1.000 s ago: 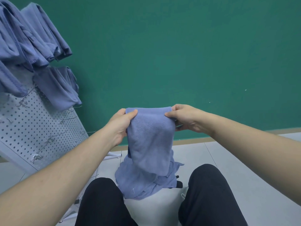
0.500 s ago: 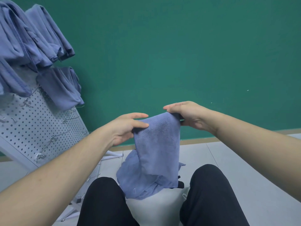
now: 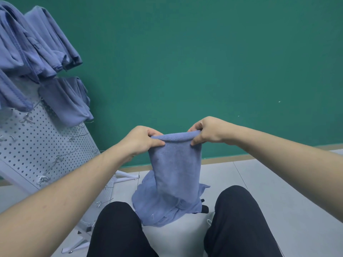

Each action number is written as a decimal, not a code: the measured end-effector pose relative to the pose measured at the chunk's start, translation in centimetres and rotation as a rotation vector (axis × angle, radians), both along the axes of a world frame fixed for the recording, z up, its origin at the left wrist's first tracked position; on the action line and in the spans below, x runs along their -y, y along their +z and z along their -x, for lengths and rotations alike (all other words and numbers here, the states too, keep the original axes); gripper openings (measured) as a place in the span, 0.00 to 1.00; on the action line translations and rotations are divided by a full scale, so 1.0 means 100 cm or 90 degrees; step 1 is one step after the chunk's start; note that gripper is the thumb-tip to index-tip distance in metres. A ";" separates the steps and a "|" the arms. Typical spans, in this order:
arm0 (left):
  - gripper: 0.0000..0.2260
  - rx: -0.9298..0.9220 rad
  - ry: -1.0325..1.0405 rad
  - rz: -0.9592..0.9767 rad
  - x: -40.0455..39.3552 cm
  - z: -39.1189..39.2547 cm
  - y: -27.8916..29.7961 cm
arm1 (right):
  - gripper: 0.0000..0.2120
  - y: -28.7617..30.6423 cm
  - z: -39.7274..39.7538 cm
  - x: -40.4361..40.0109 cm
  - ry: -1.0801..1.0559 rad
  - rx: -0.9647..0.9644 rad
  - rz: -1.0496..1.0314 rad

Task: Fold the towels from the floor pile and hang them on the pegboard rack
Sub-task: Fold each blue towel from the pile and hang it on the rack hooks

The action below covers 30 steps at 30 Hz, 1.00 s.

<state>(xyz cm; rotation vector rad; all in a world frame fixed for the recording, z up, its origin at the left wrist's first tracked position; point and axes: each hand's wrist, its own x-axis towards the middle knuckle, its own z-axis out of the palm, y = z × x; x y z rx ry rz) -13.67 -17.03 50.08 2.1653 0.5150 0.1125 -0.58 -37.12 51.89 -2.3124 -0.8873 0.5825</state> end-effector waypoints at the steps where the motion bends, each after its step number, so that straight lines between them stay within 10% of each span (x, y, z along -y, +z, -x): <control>1: 0.04 0.000 -0.001 -0.009 0.000 0.000 0.001 | 0.10 -0.001 0.000 -0.001 -0.004 0.019 0.011; 18: 0.09 0.193 0.061 0.044 0.006 0.003 -0.004 | 0.14 -0.015 0.003 -0.004 -0.100 -0.111 -0.274; 23: 0.09 0.288 0.162 0.241 0.029 -0.003 -0.004 | 0.18 -0.022 0.021 -0.017 -0.211 0.027 -0.351; 30: 0.08 0.328 0.259 0.377 0.045 0.000 -0.012 | 0.23 -0.027 0.026 -0.022 -0.197 -0.112 -0.434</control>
